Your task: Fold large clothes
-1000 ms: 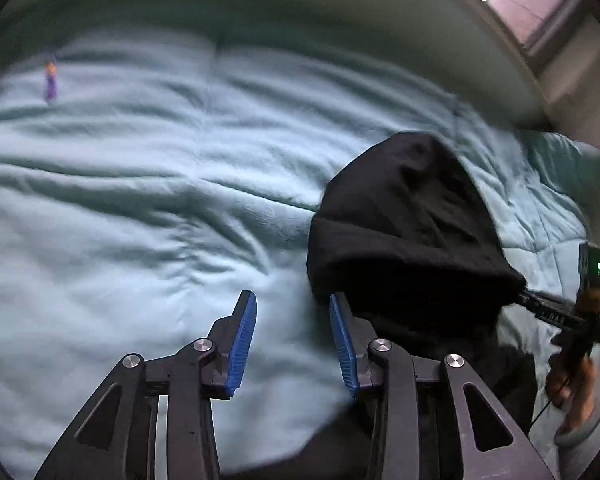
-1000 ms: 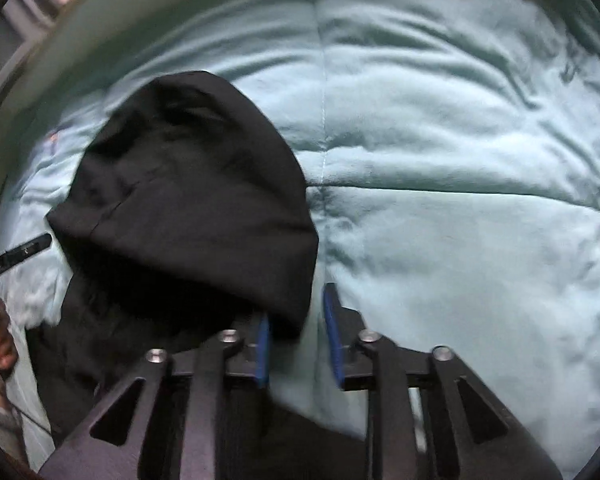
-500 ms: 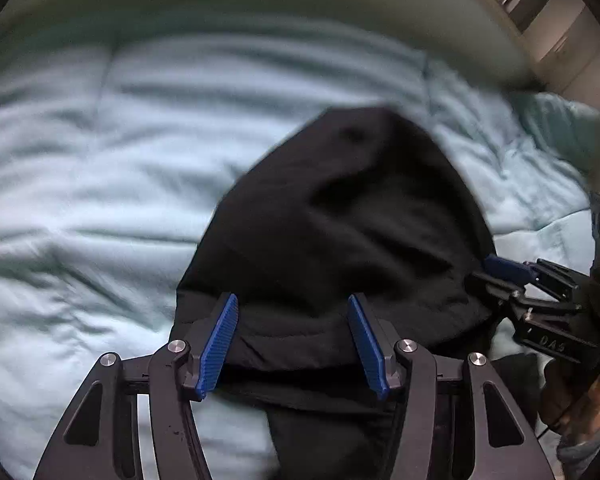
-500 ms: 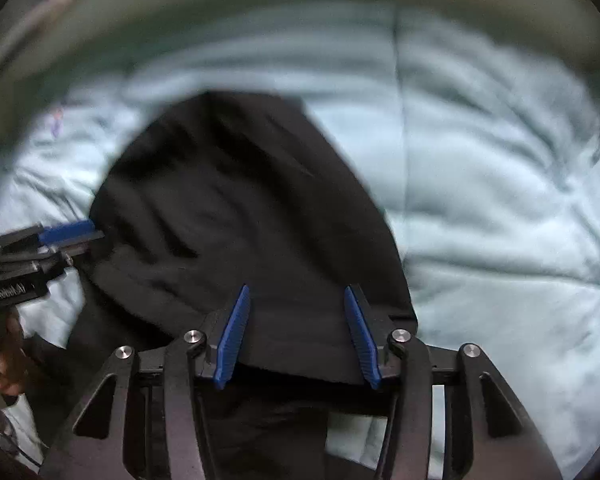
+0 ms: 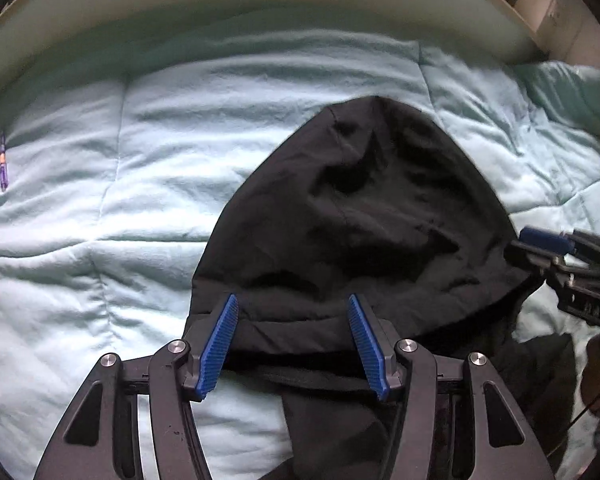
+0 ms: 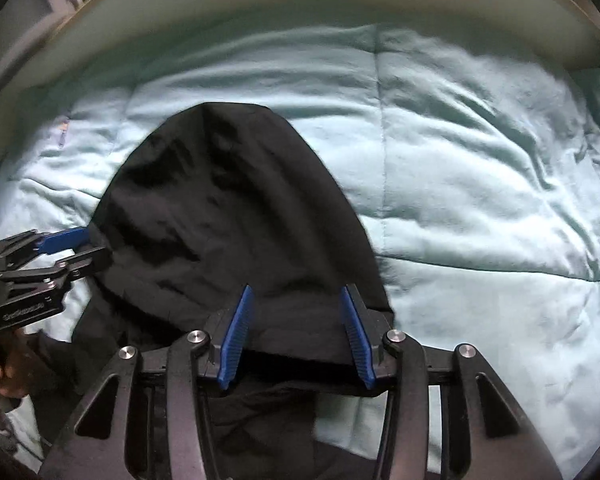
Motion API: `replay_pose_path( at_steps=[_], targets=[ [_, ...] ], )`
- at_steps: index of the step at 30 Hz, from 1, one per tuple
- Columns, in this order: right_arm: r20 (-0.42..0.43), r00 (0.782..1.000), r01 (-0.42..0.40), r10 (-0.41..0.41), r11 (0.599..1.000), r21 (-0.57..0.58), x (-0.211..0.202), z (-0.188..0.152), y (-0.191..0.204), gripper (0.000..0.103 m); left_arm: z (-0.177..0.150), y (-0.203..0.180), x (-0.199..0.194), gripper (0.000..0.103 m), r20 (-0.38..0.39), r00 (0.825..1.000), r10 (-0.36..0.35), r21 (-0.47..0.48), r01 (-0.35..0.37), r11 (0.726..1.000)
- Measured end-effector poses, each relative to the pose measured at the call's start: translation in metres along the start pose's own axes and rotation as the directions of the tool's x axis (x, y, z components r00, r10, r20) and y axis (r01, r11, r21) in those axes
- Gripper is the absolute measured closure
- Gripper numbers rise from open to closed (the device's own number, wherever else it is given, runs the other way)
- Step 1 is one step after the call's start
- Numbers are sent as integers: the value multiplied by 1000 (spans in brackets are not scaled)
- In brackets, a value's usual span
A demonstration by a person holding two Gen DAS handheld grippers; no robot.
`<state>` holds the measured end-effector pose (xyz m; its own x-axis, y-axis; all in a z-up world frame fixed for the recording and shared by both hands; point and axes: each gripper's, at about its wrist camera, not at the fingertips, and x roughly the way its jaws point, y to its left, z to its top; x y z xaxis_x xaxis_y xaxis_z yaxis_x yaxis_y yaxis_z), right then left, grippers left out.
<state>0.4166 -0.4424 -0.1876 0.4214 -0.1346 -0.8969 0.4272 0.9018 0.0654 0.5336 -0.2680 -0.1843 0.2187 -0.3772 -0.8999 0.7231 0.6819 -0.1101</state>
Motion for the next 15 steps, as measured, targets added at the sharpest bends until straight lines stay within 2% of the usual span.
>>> replay_pose_path(
  at_steps=[2,4,8,11,15],
  targets=[
    [-65,997,31,-30,999,12,23,-5,-6,55,-3,6,12,44,-27,1000,3,-26,-4,1000],
    [-124,992,6,-2,1000,30,46,-15,-13,56,-5,12,26,44,-52,999,-11,-50,8,999],
    [-148,988,-30,42,997,78,42,-13,-23,55,-5,12,20,44,-43,999,-16,-23,15,1000],
    [-122,991,-52,55,998,32,21,1,-28,54,2,15,-9,44,6,998,-65,21,65,998],
    [-64,992,-105,106,994,24,-2,22,-40,41,26,32,-44,42,80,992,-99,25,98,995]
  ],
)
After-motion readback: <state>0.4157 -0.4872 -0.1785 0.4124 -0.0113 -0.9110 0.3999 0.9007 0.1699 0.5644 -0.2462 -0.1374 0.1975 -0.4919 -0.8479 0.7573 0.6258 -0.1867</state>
